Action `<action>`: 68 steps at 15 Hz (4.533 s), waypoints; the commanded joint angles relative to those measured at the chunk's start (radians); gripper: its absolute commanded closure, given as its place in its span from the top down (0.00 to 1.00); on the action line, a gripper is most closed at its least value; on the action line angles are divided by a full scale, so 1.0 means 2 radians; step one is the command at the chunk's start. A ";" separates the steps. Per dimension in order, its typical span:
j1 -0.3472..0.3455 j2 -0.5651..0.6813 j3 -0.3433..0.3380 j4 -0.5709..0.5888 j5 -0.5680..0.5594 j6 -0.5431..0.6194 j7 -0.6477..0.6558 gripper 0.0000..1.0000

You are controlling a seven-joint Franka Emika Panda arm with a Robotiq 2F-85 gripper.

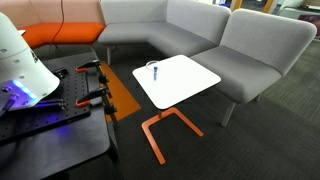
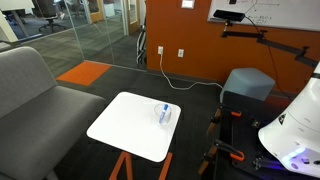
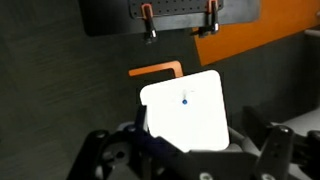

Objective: Remove the blue marker from the glass cup

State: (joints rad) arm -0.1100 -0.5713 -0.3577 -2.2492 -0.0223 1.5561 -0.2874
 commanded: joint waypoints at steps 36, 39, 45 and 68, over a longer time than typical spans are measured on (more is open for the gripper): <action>0.074 0.408 0.229 -0.080 -0.031 0.449 -0.126 1.00; 0.071 0.408 0.228 -0.077 -0.032 0.449 -0.126 1.00; 0.076 0.446 0.215 -0.046 -0.109 0.419 -0.130 0.91; 0.050 0.557 0.211 0.076 -0.140 0.363 -0.136 0.43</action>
State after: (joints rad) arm -0.0180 0.5700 0.0696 -2.0887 -0.2636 2.2995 -0.6003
